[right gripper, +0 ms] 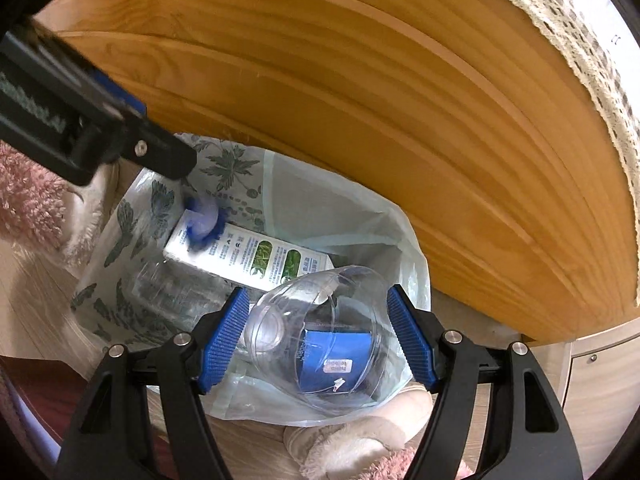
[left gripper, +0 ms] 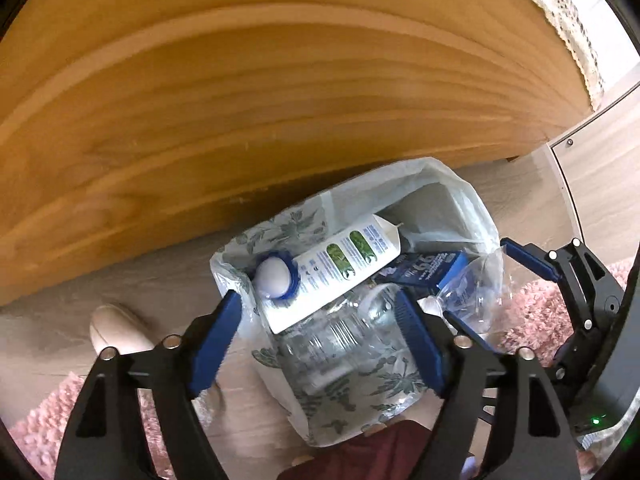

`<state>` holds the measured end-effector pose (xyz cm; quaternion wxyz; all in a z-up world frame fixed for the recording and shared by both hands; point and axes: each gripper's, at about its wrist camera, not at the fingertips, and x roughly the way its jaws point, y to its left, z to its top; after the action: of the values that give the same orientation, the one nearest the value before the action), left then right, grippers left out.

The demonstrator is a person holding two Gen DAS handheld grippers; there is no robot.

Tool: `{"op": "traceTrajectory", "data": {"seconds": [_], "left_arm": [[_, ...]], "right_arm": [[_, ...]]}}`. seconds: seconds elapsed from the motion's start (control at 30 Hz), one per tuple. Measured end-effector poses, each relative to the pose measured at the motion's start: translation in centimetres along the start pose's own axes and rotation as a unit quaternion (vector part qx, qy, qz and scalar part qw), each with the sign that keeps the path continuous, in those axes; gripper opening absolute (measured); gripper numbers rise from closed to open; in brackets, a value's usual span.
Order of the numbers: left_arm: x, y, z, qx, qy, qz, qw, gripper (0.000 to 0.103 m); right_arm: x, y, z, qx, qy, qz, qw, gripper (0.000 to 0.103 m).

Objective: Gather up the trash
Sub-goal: 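Open the left gripper to drop the blue ball while the right releases the bowl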

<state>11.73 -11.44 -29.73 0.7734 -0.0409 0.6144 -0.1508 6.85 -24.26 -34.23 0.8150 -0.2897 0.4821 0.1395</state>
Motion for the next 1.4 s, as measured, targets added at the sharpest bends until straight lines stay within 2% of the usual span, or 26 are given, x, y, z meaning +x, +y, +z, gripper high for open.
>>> {"op": "traceTrajectory", "data": {"seconds": [0.07,0.23,0.37,0.5,0.7,1.2,1.4], "left_arm": [[-0.2,0.2,0.2,-0.007,0.000,0.008,0.9999,0.086],[-0.8,1.4,0.3,-0.038,0.002,0.015,0.9992,0.094],[-0.8,1.9,0.4,-0.048,0.015,0.017,0.9986,0.095],[-0.7,1.5,0.2,-0.029,0.022,0.045,0.9983,0.095],[-0.7,1.7,0.0,-0.020,0.028,0.068,0.9971,0.095],[-0.7,3.5,-0.4,-0.048,0.038,0.069,0.9957,0.095],[-0.5,3.5,-0.4,-0.047,0.040,0.067,0.9958,0.095]], "right_arm": [[0.2,-0.1,0.0,0.001,0.002,-0.001,1.000,0.069],[0.7,0.2,-0.1,-0.002,0.008,-0.003,1.000,0.069],[1.1,0.4,-0.2,-0.007,0.016,-0.003,1.000,0.069],[1.5,0.8,-0.2,-0.008,0.021,0.002,1.000,0.069],[2.9,1.5,-0.1,-0.020,0.038,0.001,0.999,0.069],[5.1,3.0,0.0,-0.047,0.073,-0.008,0.996,0.069],[5.3,3.2,0.1,-0.042,0.079,0.001,0.996,0.078]]}}
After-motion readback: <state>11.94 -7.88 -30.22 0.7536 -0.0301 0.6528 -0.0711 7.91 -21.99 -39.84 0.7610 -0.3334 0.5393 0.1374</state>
